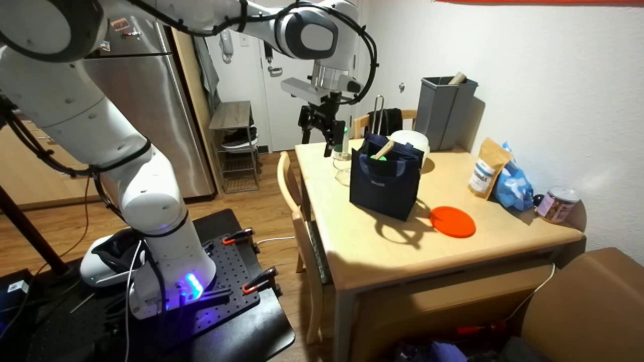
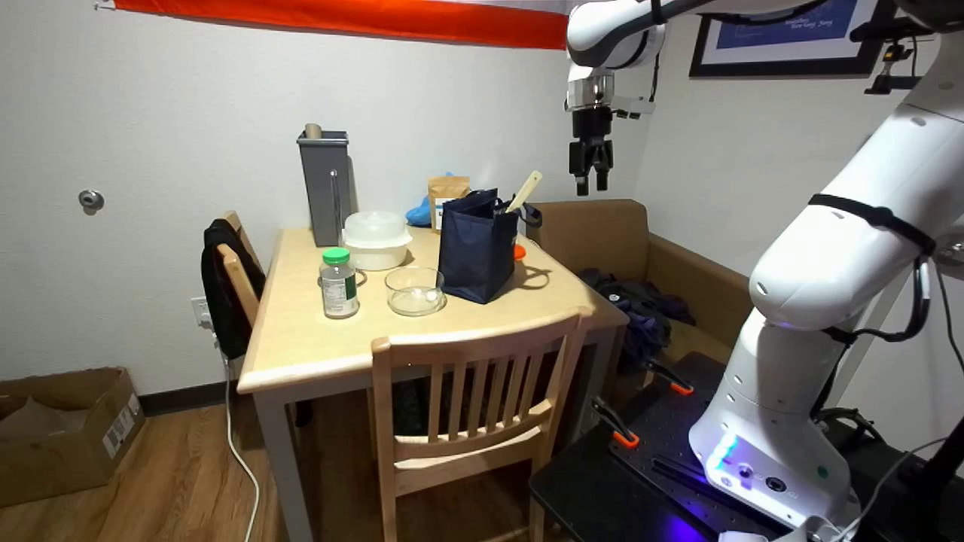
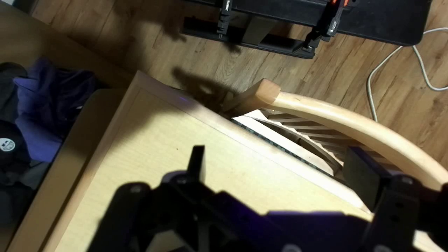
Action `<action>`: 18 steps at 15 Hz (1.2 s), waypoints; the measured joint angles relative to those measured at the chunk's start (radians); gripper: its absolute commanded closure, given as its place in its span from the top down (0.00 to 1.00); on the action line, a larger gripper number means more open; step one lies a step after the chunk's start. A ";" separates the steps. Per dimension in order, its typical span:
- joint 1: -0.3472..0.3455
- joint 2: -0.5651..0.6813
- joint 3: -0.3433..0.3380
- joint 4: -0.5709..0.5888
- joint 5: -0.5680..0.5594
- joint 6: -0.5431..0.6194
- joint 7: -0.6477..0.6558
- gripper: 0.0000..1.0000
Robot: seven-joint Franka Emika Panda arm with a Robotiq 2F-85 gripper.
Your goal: Remove the spatula from the bag and place it on the table
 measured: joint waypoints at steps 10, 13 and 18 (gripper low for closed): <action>0.001 0.084 0.028 0.046 0.131 0.004 0.166 1.00; 0.001 0.147 0.049 0.110 0.173 0.041 0.245 1.00; 0.001 0.241 0.082 0.212 0.108 0.224 0.483 1.00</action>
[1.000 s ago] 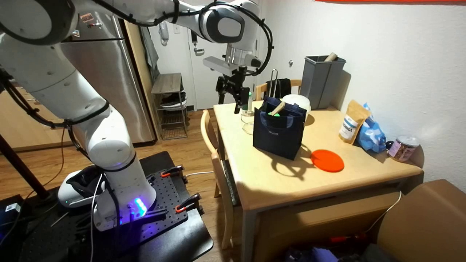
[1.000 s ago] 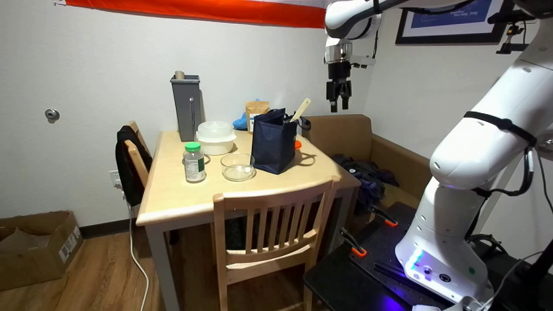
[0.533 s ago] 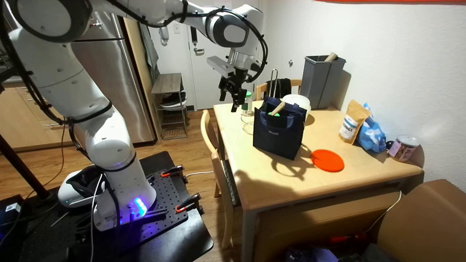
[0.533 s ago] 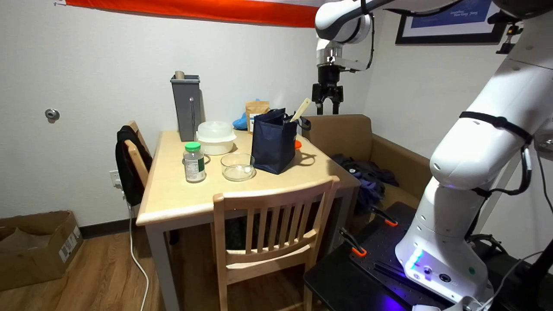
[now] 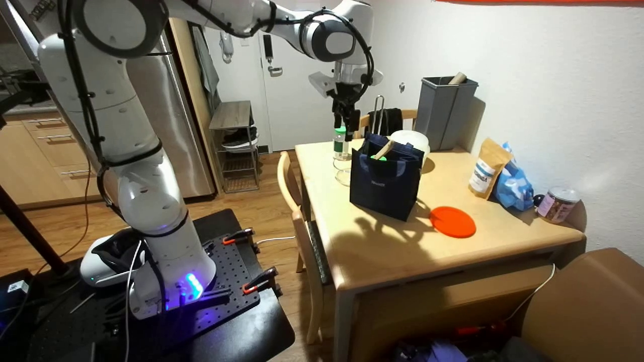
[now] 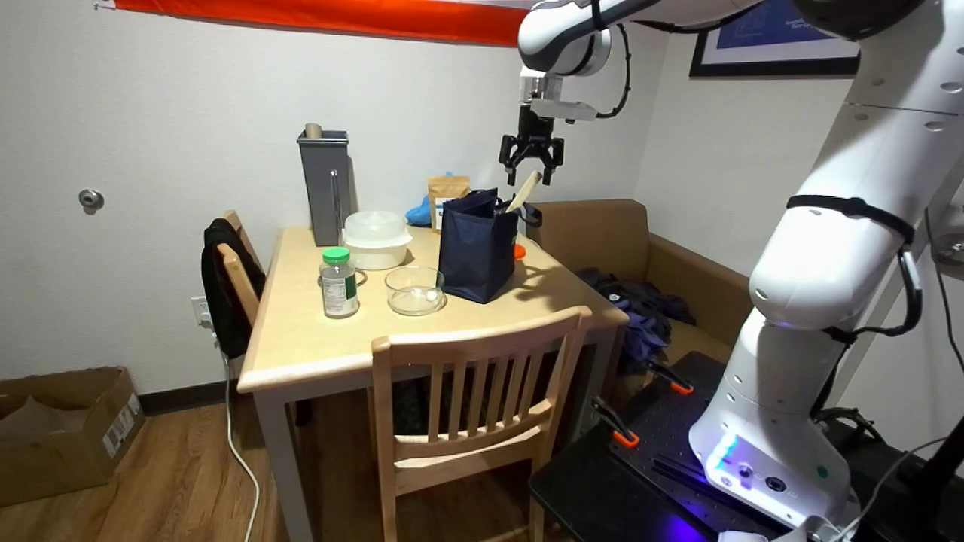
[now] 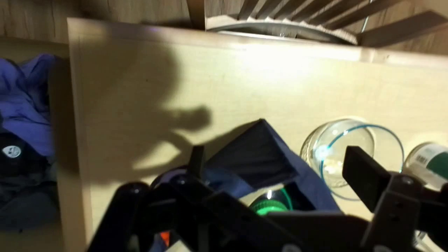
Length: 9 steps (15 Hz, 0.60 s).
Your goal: Remove the spatula from the bag and place it on the table
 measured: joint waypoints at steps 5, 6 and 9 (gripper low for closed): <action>-0.001 0.057 0.007 0.067 -0.175 0.095 0.276 1.00; -0.003 0.064 0.005 0.078 -0.206 0.095 0.333 1.00; -0.010 0.076 0.000 0.095 -0.286 0.094 0.502 1.00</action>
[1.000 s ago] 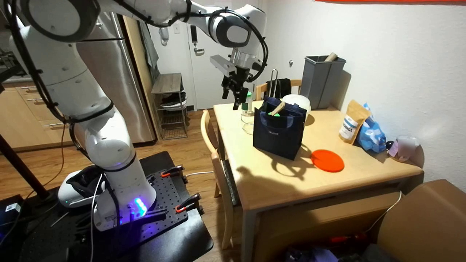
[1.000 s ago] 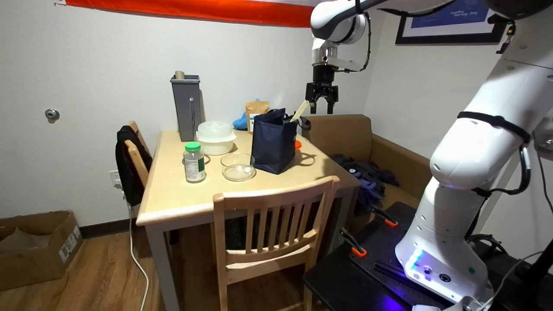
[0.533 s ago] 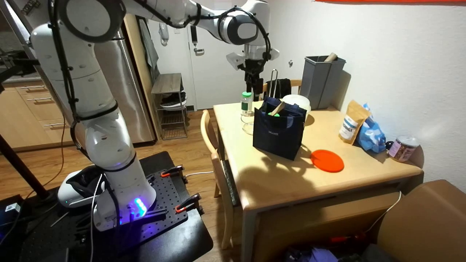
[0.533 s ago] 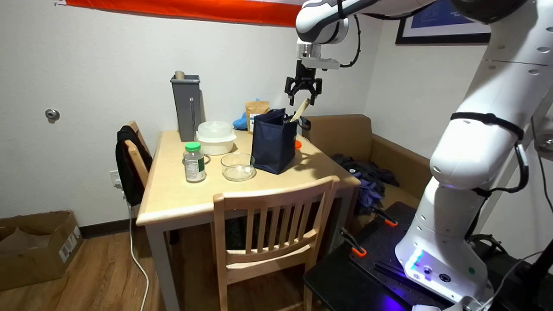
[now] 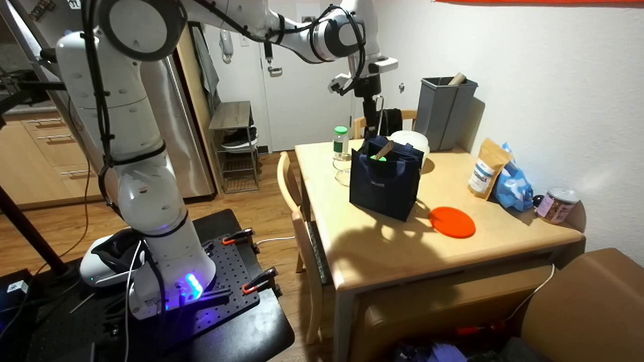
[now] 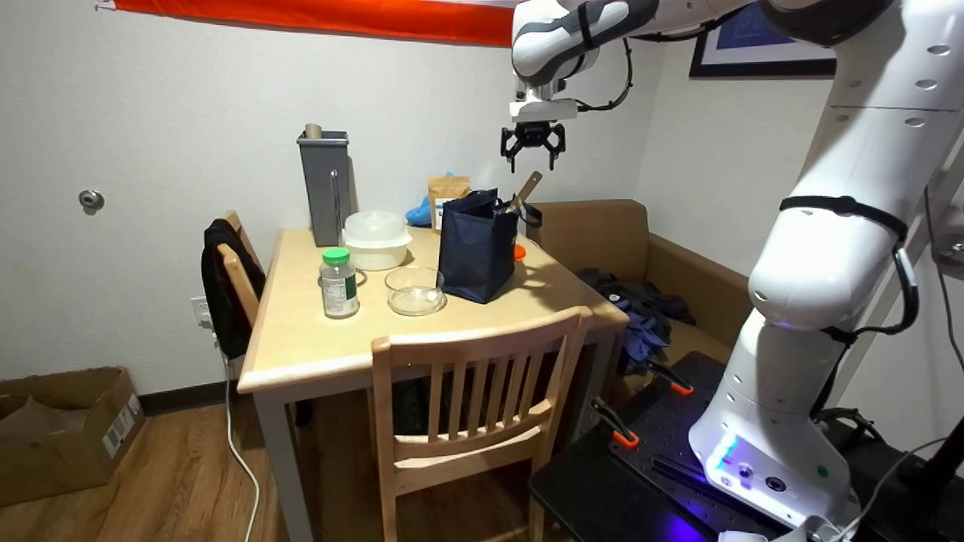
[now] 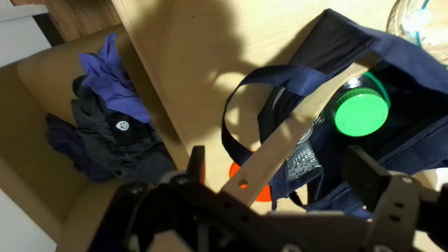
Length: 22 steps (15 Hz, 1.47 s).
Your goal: Remove the spatula from the bag and place it on the table
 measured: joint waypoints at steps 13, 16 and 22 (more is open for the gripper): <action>-0.042 0.063 -0.053 0.015 -0.025 0.001 0.182 1.00; -0.039 0.063 -0.051 0.037 -0.005 0.001 0.182 1.00; -0.034 0.070 -0.042 0.075 0.020 0.003 0.176 1.00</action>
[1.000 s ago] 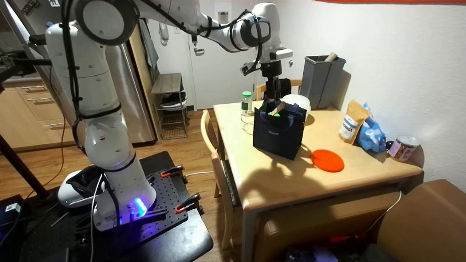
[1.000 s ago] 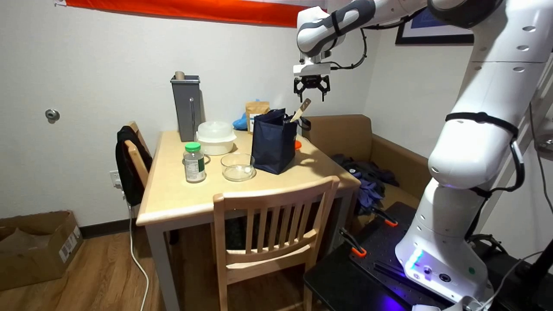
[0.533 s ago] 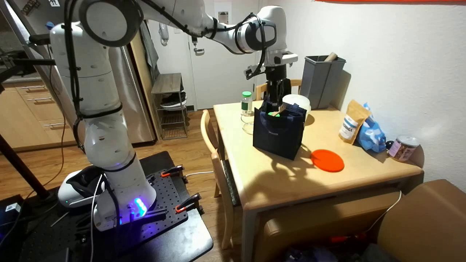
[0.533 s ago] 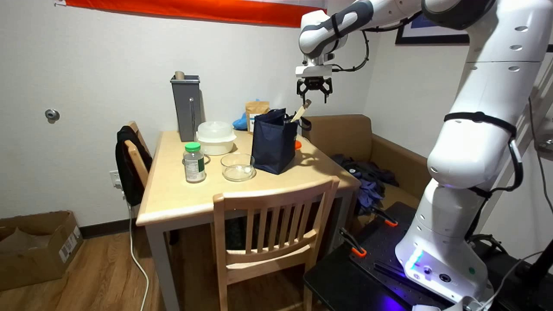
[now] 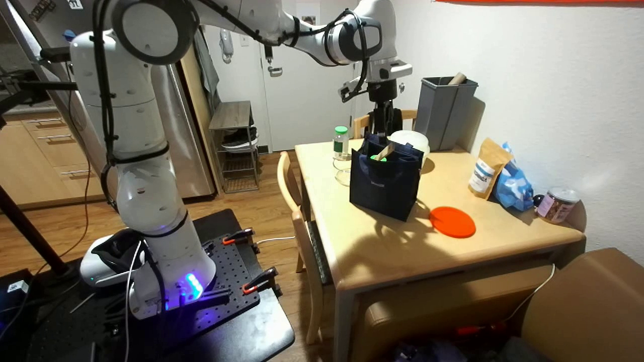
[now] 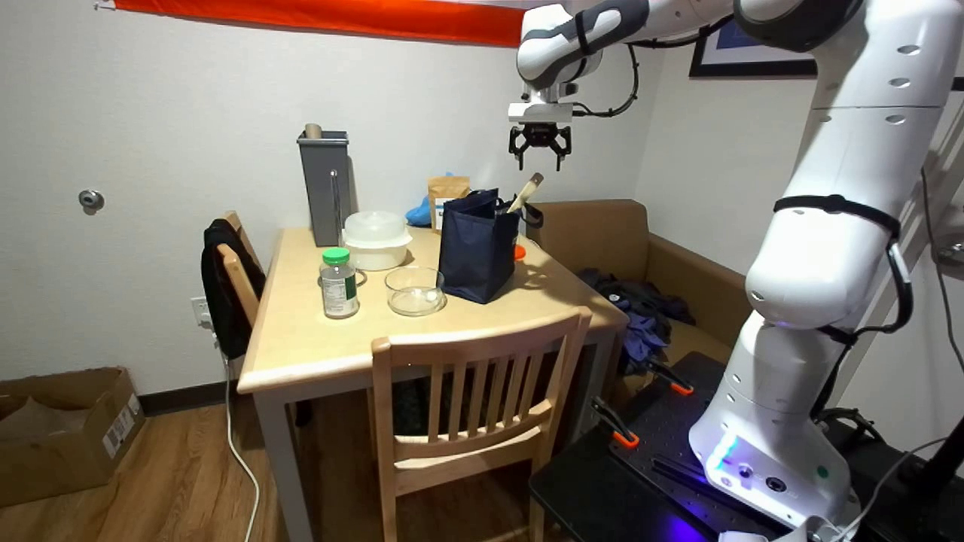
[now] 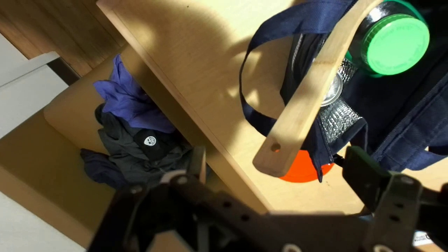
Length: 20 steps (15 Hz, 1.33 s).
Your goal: Remove the spatula from the bag and place it on the table
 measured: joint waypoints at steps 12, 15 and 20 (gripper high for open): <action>0.000 0.083 -0.001 0.045 0.104 0.006 -0.114 1.00; -0.001 0.088 -0.002 0.045 0.120 0.021 -0.115 1.00; -0.001 0.113 -0.003 0.046 0.134 0.041 -0.115 1.00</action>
